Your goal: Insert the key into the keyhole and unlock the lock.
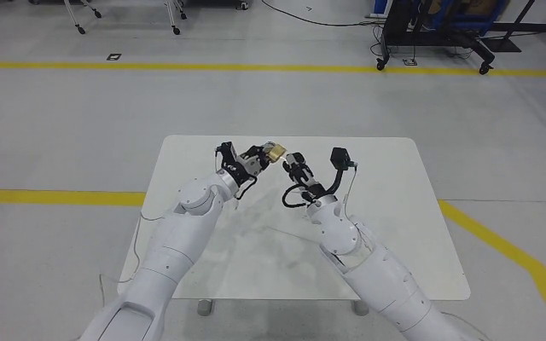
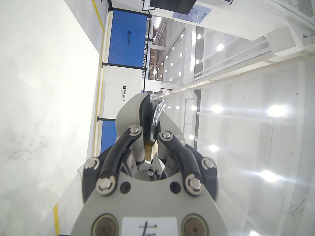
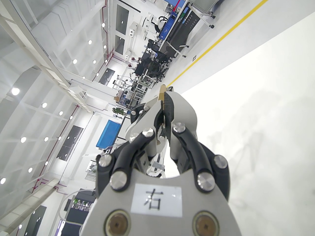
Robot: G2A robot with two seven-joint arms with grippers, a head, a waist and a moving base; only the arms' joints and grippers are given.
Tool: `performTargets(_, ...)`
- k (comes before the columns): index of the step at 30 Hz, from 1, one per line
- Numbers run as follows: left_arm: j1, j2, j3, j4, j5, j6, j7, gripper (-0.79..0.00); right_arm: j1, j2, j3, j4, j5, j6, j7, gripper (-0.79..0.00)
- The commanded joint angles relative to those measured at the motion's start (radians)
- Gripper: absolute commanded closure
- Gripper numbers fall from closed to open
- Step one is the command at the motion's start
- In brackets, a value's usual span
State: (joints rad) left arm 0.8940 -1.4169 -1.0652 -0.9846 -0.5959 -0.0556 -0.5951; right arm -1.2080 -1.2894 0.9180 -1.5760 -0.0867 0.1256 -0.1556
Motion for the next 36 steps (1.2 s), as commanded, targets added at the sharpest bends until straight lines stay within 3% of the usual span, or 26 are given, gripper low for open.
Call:
performTargets(1, -0.002, 0.000, 0.001, 0.000, 0.012, -0.001, 0.006, 0.000, 0.000, -0.003, 0.000, 0.001, -0.009, 0.006, -0.002, 0.000)
performTargets(15, -0.002, 0.005, 0.008, -0.028, 0.144, -0.002, 0.043, 0.000, -0.009, -0.024, 0.007, -0.011, -0.067, 0.076, -0.014, 0.000)
performTargets(24, 0.003, 0.002, 0.008, -0.038, 0.136, 0.013, 0.020, 0.000, -0.010, -0.036, 0.023, -0.004, -0.070, 0.084, 0.013, -0.015)
performTargets(28, 0.002, 0.001, 0.002, -0.030, 0.125, 0.015, 0.014, 0.000, -0.014, -0.040, 0.033, -0.002, -0.066, 0.073, 0.019, -0.591)
performTargets(32, 0.001, 0.000, -0.002, -0.027, 0.119, 0.018, 0.011, 0.000, -0.022, -0.043, 0.046, -0.007, -0.065, 0.061, 0.023, -0.653)
performTargets(33, 0.001, 0.000, -0.002, -0.025, 0.119, 0.019, 0.012, 0.000, -0.025, -0.044, 0.049, -0.011, -0.063, 0.056, 0.023, -0.745)
performTargets(34, 0.001, -0.001, -0.003, -0.025, 0.118, 0.019, 0.013, 0.000, -0.028, -0.044, 0.054, -0.014, -0.062, 0.050, 0.023, -0.785)
performTargets(36, 0.001, -0.001, -0.003, -0.024, 0.118, 0.021, 0.014, 0.000, -0.036, -0.045, 0.060, -0.021, -0.064, 0.038, 0.022, -0.785)
